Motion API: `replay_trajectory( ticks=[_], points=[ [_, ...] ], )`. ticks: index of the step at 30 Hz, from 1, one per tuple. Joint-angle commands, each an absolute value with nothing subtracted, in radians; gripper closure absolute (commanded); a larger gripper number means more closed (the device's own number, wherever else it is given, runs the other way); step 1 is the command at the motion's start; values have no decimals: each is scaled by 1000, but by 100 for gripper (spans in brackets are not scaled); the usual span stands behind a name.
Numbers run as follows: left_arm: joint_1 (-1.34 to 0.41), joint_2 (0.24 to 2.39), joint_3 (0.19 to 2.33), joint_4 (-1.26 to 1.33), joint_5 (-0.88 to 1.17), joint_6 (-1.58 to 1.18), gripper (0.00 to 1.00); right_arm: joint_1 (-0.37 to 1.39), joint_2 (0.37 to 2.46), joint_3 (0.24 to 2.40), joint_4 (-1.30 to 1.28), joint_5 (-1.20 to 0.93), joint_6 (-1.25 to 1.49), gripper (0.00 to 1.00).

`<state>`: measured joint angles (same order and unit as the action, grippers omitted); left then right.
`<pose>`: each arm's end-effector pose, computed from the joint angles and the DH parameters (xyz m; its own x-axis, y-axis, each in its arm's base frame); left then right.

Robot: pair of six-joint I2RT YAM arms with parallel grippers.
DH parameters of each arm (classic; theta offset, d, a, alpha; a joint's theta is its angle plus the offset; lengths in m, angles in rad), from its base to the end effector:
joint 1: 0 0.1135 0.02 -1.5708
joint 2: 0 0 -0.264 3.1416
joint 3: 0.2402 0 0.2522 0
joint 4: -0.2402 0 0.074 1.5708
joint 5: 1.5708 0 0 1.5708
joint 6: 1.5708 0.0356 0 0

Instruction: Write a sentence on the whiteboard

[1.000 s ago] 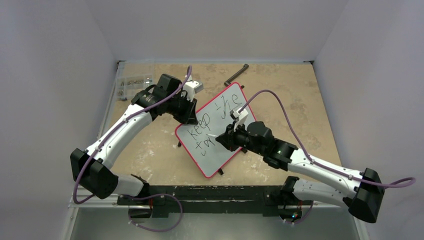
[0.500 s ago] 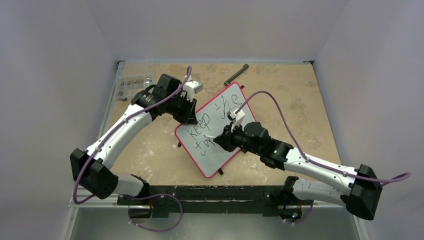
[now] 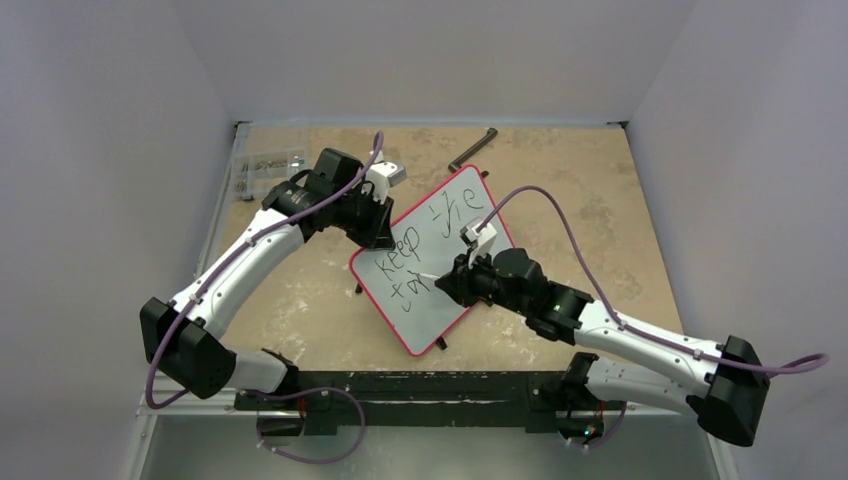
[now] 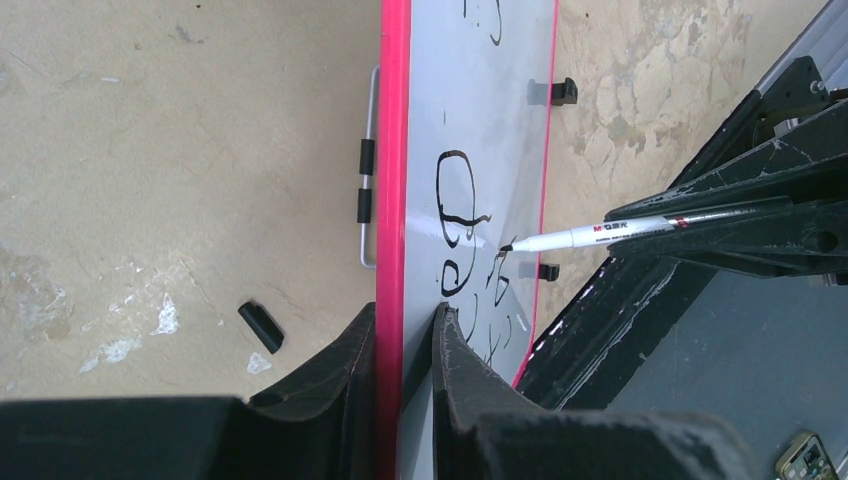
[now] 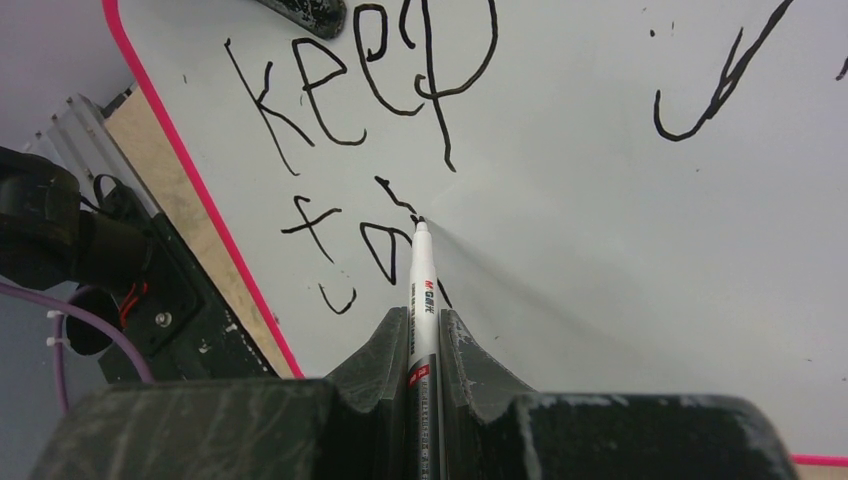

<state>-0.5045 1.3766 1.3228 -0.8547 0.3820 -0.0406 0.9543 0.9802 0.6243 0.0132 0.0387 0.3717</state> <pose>0.2411 -0.1483 0.3349 -0.7161 0.3524 -0.6025 0.6207 0.7164 -0.3187 0.1322 0.1842 0.2668 -0.4695 -0.0348 -0.8823 -0.6694 0.6656 0.3300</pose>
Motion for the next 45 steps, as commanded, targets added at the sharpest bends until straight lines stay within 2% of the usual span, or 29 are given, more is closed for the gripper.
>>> replay_trajectory(
  ticks=[1, 20, 33, 45],
  points=[
    [-489, 1378, 1296, -939, 71, 72, 100, 950, 933, 683, -28, 99, 345, 100],
    [-489, 1376, 1293, -937, 72, 71, 100, 948, 995, 628, 42, 116, 344, 100],
    [-489, 1379, 1295, -936, 71, 72, 100, 907, 999, 634, 2, 193, 334, 100],
    [-489, 1382, 1295, -938, 71, 73, 100, 899, 959, 678, -24, 110, 318, 100]
  ],
)
